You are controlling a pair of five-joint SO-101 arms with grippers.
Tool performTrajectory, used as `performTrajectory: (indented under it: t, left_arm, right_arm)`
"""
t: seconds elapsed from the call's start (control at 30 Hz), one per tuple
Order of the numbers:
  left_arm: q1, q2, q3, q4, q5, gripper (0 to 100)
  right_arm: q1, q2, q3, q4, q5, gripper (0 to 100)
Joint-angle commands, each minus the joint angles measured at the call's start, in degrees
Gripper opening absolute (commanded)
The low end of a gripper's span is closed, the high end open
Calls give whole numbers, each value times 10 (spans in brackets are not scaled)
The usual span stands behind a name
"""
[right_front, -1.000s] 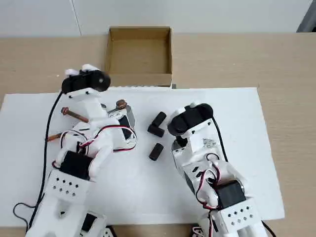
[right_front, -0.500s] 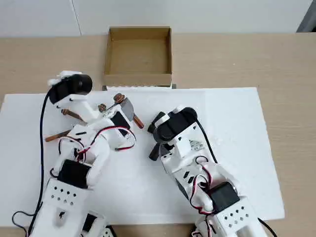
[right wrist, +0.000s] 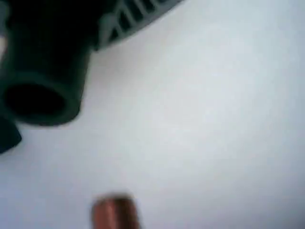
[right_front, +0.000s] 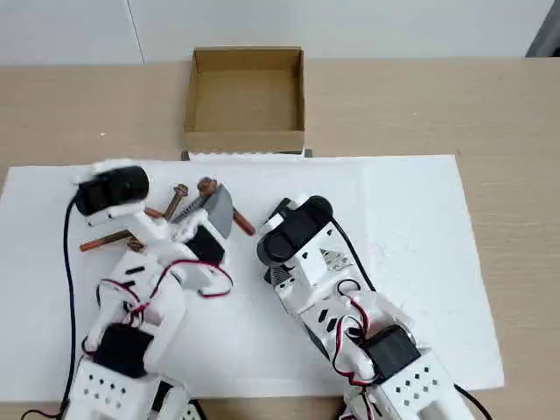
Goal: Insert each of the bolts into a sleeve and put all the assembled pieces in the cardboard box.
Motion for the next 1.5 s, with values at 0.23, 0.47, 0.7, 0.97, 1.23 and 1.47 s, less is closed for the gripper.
performTrajectory:
  t: [0.23, 0.47, 0.7, 0.97, 1.23, 1.47]
  left_arm:
    - [37, -72, 22, -15, -1, 5]
    - [34, -72, 28, -14, -13, 5]
    - [37, -73, 49, -15, -13, 5]
    - [38, -70, 51, -12, -14, 5]
    - [90, -73, 64, 32, -62, 5]
    - [114, -71, 64, 54, -74, 5]
  right_arm:
    - [-37, -9, -7, -15, 8, 2]
    - [-39, -9, -16, -15, 8, 2]
    - [-45, -9, -47, -14, 47, 3]
    - [-48, -9, -51, -15, 51, 2]
    - [-48, -9, -51, -15, 52, 2]
    - [-47, -9, -51, -15, 52, 2]
